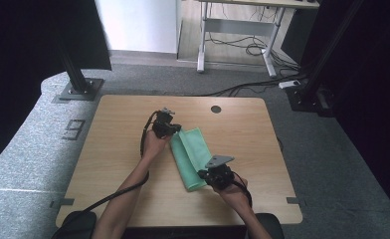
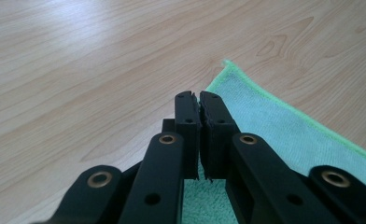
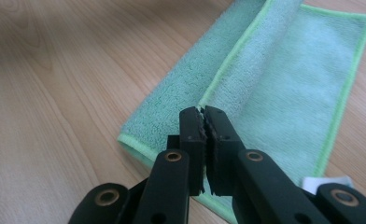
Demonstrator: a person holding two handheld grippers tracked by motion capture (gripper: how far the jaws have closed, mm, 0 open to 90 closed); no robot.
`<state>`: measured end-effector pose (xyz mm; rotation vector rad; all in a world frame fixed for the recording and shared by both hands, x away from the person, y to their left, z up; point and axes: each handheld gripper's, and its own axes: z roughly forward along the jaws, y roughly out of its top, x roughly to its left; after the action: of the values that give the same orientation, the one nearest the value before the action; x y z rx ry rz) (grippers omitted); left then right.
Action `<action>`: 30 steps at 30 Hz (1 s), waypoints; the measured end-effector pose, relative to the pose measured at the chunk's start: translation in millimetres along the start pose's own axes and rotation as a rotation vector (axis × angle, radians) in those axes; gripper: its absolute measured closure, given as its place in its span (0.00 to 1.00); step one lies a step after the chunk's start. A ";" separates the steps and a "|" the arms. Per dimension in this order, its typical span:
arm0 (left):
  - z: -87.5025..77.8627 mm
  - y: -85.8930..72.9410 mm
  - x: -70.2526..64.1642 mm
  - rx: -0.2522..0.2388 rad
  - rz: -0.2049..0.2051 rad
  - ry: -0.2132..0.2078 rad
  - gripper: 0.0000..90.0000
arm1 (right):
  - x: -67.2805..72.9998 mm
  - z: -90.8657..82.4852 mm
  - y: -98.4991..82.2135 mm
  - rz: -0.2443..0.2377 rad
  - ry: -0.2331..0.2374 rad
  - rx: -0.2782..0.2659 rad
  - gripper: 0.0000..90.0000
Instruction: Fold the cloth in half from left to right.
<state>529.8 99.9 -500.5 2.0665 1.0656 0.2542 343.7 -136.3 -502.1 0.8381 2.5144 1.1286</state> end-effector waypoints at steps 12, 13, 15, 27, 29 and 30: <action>17.2 16.0 -16.6 0.020 0.025 0.005 0.96 | -10.5 -5.5 -11.2 0.034 -0.023 0.009 0.95; 18.2 16.6 -17.0 0.023 0.029 0.006 0.96 | -11.3 -6.0 -11.7 0.033 -0.027 0.008 0.95; 20.5 17.8 -18.3 0.029 0.028 0.006 0.95 | -12.7 -6.9 -12.9 0.034 -0.032 0.009 0.95; 36.1 19.5 -19.6 0.067 0.035 0.018 0.94 | -22.1 -2.7 -23.4 0.055 -0.050 0.031 0.95; 37.1 19.6 -20.0 0.065 0.035 0.017 0.92 | -23.2 -1.5 -25.1 0.056 -0.055 0.039 0.95; 37.4 19.7 -20.1 0.063 0.033 0.016 0.91 | -23.9 -0.9 -25.9 0.057 -0.058 0.039 0.95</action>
<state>547.4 57.3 -508.2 2.1431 1.0619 0.2573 352.1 -164.9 -520.8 0.9438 2.4872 1.0603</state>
